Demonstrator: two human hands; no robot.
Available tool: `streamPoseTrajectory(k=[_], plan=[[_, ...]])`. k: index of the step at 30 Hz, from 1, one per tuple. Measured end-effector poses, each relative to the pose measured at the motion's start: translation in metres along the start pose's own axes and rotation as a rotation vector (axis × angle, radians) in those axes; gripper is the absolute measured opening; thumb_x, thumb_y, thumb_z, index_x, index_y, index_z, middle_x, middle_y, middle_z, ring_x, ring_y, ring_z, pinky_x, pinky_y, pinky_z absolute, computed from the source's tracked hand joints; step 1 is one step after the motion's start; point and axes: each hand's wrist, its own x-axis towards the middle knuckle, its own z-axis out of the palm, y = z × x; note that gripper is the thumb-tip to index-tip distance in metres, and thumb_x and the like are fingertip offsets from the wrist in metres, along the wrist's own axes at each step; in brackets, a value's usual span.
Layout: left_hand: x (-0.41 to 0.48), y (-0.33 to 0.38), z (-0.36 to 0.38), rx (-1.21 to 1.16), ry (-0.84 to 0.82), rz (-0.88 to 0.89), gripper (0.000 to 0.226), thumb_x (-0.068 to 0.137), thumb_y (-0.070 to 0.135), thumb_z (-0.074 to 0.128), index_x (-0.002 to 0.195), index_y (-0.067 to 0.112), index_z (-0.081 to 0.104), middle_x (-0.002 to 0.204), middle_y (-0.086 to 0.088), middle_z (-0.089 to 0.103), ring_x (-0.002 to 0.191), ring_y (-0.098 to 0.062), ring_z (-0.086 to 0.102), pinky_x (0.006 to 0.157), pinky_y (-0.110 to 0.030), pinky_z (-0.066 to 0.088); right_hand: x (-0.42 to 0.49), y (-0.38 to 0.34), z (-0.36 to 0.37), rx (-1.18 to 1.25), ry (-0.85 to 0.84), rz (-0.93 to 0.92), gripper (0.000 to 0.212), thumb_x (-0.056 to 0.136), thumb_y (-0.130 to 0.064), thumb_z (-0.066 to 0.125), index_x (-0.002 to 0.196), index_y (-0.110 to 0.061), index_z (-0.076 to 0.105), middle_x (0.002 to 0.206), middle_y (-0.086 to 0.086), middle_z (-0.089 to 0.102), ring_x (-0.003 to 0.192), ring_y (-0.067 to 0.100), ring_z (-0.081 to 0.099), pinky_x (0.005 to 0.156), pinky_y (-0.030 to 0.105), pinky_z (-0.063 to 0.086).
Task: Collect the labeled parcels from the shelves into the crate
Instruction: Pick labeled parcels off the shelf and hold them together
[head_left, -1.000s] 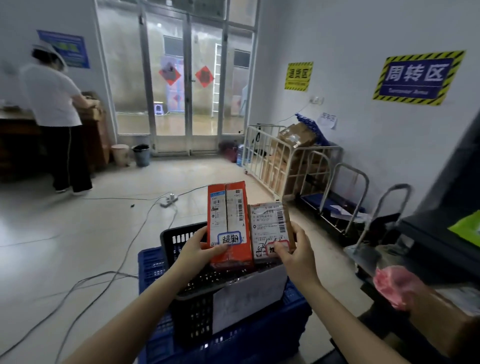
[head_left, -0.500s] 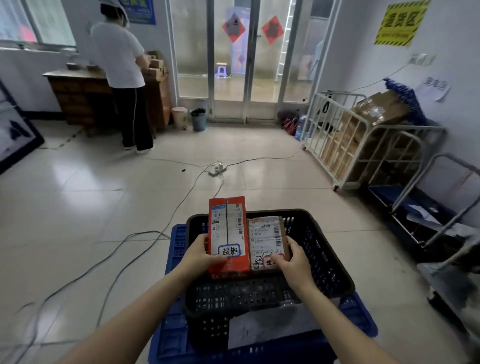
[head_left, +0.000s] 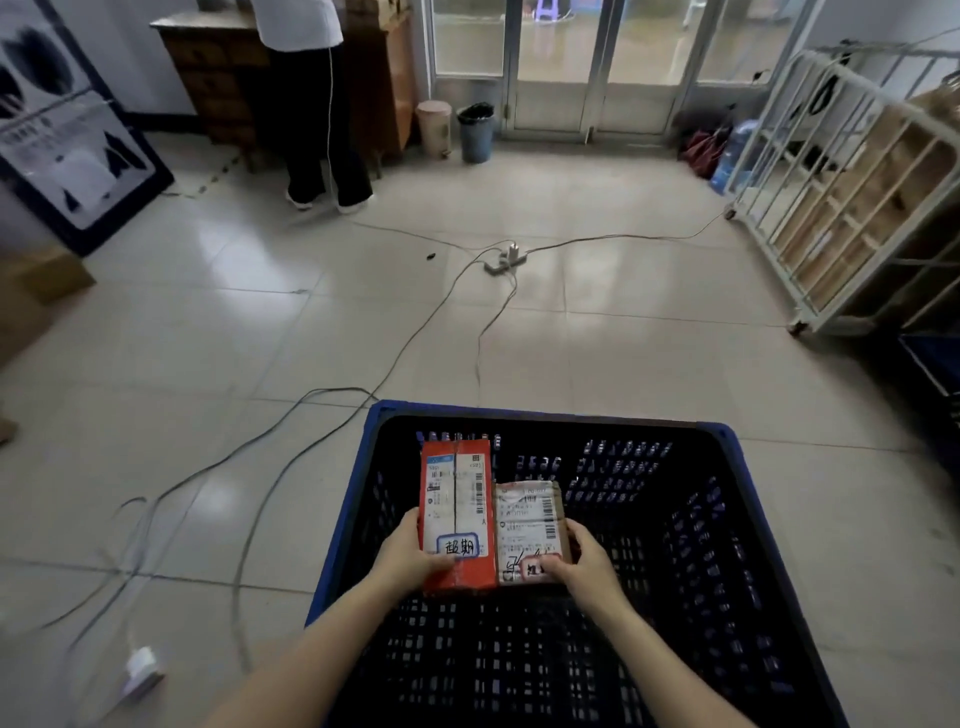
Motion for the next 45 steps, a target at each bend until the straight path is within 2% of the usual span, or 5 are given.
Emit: streamPoseTrajectory(k=[13, 18, 24, 30, 45], plan=[[0.062, -0.045, 0.023, 0.098, 0.056, -0.182, 0.077, 0.075, 0.005, 0.072, 0.138, 0.018, 0.032, 0.131, -0.004, 0.055, 0.117, -0.020, 0.055, 0.093, -0.027, 0.043, 0.072, 0.038, 0.044, 0.034, -0.090, 0.150, 0.055, 0.085, -0.003, 0.060, 0.135, -0.011, 0.037, 0.116, 0.001, 0.056, 0.089, 0.007, 0.053, 0.063, 0.012, 0.043], [0.071, -0.050, 0.022, 0.163, 0.082, -0.188, 0.090, 0.079, 0.003, 0.067, 0.149, 0.024, 0.015, 0.137, -0.007, 0.037, 0.124, -0.022, 0.045, 0.103, -0.030, 0.039, 0.079, 0.035, 0.065, 0.054, -0.085, 0.170, 0.053, 0.086, -0.004, 0.060, 0.134, -0.009, 0.038, 0.110, 0.001, 0.054, 0.099, 0.014, 0.052, 0.078, 0.022, 0.045], [0.079, -0.054, 0.028, 0.293, 0.052, -0.199, 0.082, 0.085, 0.006, 0.057, 0.150, 0.021, 0.010, 0.151, -0.007, 0.018, 0.134, -0.024, 0.032, 0.108, -0.031, 0.034, 0.082, 0.039, 0.072, -0.001, -0.092, 0.153, 0.053, 0.086, -0.004, 0.059, 0.133, -0.010, 0.037, 0.103, -0.005, 0.052, 0.096, 0.011, 0.050, 0.065, 0.010, 0.041], [0.076, -0.051, 0.032, 0.435, 0.016, -0.210, 0.085, 0.087, 0.015, 0.060, 0.151, 0.019, 0.003, 0.157, -0.005, -0.002, 0.144, -0.025, 0.007, 0.116, -0.034, 0.021, 0.076, 0.036, 0.069, -0.101, -0.085, 0.123, 0.048, 0.087, -0.007, 0.058, 0.131, -0.014, 0.040, 0.120, 0.000, 0.053, 0.099, 0.009, 0.049, 0.086, 0.020, 0.042], [0.022, 0.010, -0.001, 0.901, 0.045, 0.218, 0.084, 0.084, 0.034, 0.063, 0.148, 0.012, 0.014, 0.154, -0.005, 0.020, 0.143, -0.022, 0.018, 0.117, -0.032, 0.023, 0.003, -0.022, 0.016, -0.598, 0.039, -0.034, 0.069, 0.094, -0.035, 0.049, 0.148, -0.014, 0.012, 0.154, 0.003, 0.019, 0.140, 0.019, 0.023, 0.112, 0.032, 0.027]])
